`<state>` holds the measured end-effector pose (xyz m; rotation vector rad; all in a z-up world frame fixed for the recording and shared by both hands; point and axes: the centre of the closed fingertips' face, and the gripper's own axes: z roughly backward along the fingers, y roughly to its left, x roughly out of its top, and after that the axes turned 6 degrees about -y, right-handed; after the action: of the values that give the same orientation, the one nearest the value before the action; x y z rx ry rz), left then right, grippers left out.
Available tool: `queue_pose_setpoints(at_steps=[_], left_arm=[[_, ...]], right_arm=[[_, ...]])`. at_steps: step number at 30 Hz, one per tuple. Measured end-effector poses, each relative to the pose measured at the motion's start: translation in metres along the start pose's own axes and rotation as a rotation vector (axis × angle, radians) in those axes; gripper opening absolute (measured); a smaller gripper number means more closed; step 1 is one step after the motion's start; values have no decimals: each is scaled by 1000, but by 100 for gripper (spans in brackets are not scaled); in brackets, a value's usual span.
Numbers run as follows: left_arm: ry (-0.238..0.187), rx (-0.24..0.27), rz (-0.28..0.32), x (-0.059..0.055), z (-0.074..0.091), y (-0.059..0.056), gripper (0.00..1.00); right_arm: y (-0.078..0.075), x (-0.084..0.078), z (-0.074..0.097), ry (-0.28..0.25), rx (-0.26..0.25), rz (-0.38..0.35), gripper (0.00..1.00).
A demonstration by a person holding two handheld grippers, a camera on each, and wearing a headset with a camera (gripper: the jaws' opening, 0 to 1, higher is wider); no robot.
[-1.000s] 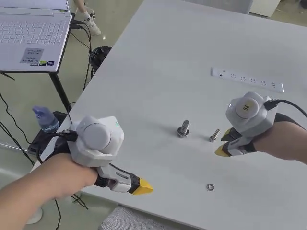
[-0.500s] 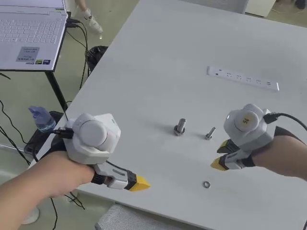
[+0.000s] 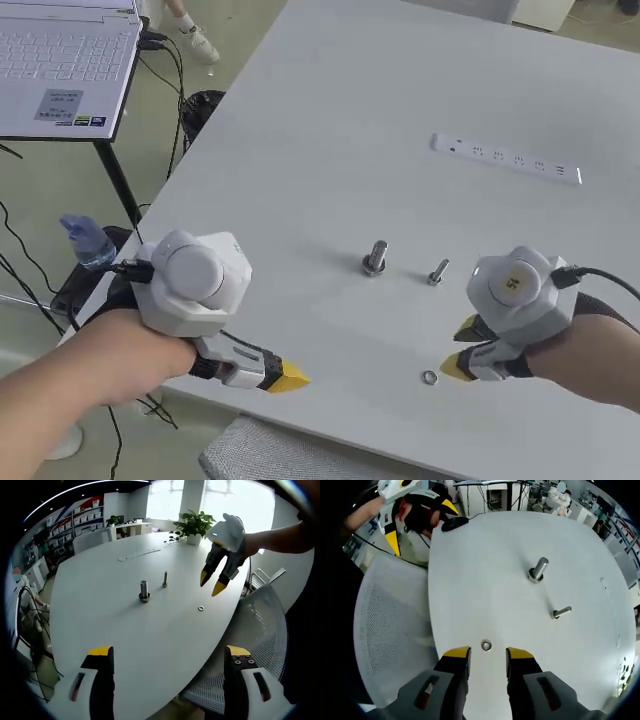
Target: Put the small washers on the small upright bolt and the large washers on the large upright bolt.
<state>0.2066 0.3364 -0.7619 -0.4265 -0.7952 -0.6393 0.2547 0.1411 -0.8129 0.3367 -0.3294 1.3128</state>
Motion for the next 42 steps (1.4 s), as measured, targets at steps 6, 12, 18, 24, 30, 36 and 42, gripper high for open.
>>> queue_pose_setpoints(at_steps=[6,12,18,24,30,36,42], left_arm=[[11,3,-10,-2,1,1,90],[-11,15,-12,3,2,4,89],[-5,26,-11,1,1,7,90],[1,23,-9,0,2,6,90],[7,13,-15,-1,2,5,89],[6,16,-19,0,3,8,89],[12,11,-23,-2,3,8,88]], right_arm=[[2,-2,-8,-3,-8,-5,29],[3,-9,-20,4,-28,-7,29],[0,-13,-31,-11,-46,-30,29],[1,-20,-41,-5,-49,-57,28],[3,-26,-47,8,-56,-72,27],[3,-27,-51,5,-73,-76,27],[0,-32,-55,10,-91,-76,26]])
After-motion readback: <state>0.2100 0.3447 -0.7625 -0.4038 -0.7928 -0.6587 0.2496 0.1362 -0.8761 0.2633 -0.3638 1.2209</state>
